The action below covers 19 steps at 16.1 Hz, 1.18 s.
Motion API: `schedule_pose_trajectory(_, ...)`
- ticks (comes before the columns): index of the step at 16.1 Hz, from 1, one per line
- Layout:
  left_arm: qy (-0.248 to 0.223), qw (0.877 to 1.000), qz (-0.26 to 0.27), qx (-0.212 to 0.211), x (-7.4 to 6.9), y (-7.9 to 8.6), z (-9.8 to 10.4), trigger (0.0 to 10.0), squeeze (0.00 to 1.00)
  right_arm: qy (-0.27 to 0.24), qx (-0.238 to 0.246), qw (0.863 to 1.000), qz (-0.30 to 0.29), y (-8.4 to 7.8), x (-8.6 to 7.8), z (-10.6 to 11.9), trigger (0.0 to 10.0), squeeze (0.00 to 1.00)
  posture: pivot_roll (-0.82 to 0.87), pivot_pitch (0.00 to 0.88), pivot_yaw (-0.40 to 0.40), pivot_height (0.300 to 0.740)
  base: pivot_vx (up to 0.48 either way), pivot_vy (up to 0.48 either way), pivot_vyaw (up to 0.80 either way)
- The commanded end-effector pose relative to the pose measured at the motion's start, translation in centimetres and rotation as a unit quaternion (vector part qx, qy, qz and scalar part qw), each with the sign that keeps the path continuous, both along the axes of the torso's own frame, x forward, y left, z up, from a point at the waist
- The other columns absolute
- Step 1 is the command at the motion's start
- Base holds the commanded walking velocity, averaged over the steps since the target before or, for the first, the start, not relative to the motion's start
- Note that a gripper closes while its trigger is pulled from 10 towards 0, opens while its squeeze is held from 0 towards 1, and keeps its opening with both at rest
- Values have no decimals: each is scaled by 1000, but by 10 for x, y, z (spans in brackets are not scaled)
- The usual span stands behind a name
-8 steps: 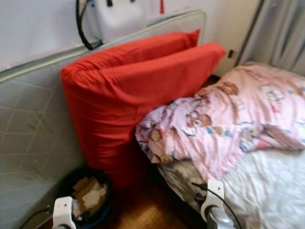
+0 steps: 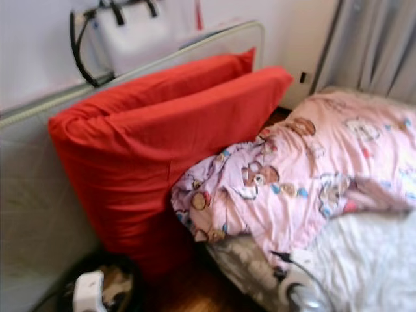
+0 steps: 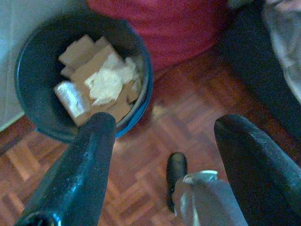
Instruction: Clean up the room
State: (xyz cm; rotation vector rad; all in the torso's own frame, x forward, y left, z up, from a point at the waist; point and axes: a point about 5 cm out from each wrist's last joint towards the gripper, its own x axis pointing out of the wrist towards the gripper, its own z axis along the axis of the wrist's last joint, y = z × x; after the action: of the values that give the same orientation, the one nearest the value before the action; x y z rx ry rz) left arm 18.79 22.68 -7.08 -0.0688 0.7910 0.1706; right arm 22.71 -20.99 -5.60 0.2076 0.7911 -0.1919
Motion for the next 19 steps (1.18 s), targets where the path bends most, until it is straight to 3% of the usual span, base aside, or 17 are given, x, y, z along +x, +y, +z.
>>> schedule_pose_trajectory(1,3,1000,5,3,-3,3,-1,10000,0,-2,4,1000,1,3,0,0,10000,0,7,16,48,740,296,0,0)
schedule_pose_trajectory(7,-7,1000,23,-2,-11,2,-4,10000,0,-5,-5,999,31,-3,-5,-2,10000,0,31,90,5,740,298,0,0)
schedule_pose_trajectory(8,-20,999,25,-2,-9,1,-2,10000,0,-15,-8,999,36,-4,-4,0,10000,0,27,99,2,740,0,0,0)
schedule_pose_trajectory(10,-89,995,36,-9,2,0,9,10000,0,-58,-2,997,52,-4,0,5,10000,0,25,90,-10,740,0,0,0)
schedule_pose_trajectory(12,-133,991,13,3,15,-2,19,10000,0,-71,7,996,61,-2,0,6,10000,0,24,82,-15,740,0,0,0)
schedule_pose_trajectory(14,-184,983,-1,19,31,0,34,10000,0,-160,16,983,85,38,24,23,10000,0,24,84,-8,740,0,0,0)
schedule_pose_trajectory(17,-260,965,-17,32,51,-1,58,10000,0,-197,19,977,82,43,29,30,10000,0,16,78,3,740,0,0,0)
schedule_pose_trajectory(18,-322,945,-44,45,58,-9,78,10000,0,-231,4,971,67,41,30,36,10000,0,-9,52,16,740,0,0,0)
schedule_pose_trajectory(19,-341,938,-46,45,57,-13,84,10000,0,-248,-1,967,58,37,30,39,10000,0,-16,41,13,740,0,0,0)
